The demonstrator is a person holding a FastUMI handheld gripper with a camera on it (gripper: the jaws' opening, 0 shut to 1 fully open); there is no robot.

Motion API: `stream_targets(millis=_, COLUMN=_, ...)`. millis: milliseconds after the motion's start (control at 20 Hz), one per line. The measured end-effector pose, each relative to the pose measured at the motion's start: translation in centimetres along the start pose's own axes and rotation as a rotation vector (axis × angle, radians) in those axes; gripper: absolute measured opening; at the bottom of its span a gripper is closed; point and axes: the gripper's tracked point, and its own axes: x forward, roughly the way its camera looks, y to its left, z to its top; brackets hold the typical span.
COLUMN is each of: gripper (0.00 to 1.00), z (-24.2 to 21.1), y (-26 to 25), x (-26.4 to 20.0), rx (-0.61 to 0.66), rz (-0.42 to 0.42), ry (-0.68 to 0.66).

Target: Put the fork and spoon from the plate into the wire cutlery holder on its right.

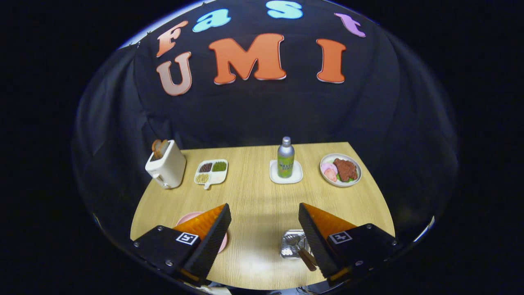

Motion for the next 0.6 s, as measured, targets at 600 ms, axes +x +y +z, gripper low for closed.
stream_targets(millis=600, gripper=0.99, z=0.1, y=-0.1, x=-2.7, rx=0.110, rz=-0.052, ry=-0.184)
